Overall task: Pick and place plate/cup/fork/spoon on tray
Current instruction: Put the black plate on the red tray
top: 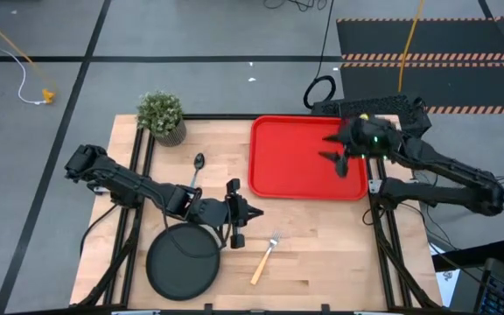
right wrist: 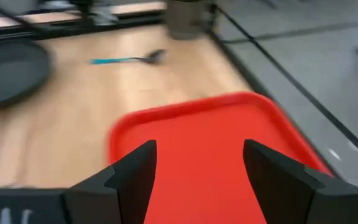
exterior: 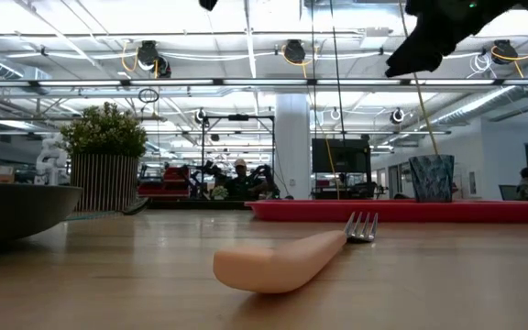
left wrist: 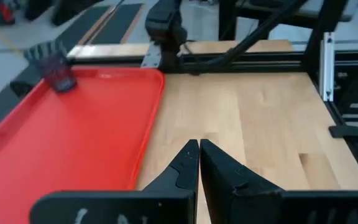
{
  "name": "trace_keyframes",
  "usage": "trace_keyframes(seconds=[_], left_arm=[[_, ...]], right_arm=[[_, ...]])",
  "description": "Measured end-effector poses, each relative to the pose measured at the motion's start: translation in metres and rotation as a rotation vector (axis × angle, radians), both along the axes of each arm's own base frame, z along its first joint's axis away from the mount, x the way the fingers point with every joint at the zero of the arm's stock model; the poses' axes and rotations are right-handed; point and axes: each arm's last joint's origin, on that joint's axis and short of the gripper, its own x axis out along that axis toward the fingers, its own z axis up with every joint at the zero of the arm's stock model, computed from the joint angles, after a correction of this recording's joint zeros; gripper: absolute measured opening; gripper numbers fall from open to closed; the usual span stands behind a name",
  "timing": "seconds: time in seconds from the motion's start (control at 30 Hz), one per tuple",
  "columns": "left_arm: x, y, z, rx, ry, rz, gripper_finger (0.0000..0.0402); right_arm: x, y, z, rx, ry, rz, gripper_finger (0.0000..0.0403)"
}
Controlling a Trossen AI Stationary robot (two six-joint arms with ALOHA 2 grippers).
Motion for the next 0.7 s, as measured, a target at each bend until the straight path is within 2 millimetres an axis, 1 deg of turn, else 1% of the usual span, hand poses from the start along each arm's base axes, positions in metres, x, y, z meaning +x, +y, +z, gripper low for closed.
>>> trace_keyframes(seconds=[0.13,0.23,0.33,0.47,0.53,0.6,0.7], left_arm=[[-0.005,-0.002,-0.007,-0.051,0.070,0.030,0.0019],[-0.012,-0.008,-0.014,-0.074,0.150,0.056,0.0019],[-0.022,-0.016,-0.021,-0.099,0.220,0.089,0.0019],[-0.036,-0.032,-0.028,-0.165,0.295,0.111,0.0019],[-0.043,-0.041,-0.030,-0.214,0.331,0.107,0.0019],[-0.052,-0.053,-0.032,-0.270,0.375,0.098,0.0021],[-0.065,-0.071,-0.035,-0.370,0.412,0.108,0.0039]], right_arm=[[0.003,0.023,-0.017,-0.003,-0.037,0.152,0.0231],[0.008,0.038,-0.031,0.002,-0.077,0.253,0.0231],[0.013,0.051,-0.046,-0.009,-0.093,0.350,0.0231],[0.017,0.063,-0.064,-0.035,-0.108,0.436,0.0231],[0.019,0.065,-0.064,-0.084,-0.130,0.470,0.0231],[0.022,0.067,-0.064,-0.098,-0.145,0.480,0.0231],[0.025,0.067,-0.064,-0.105,-0.146,0.469,0.0231]])
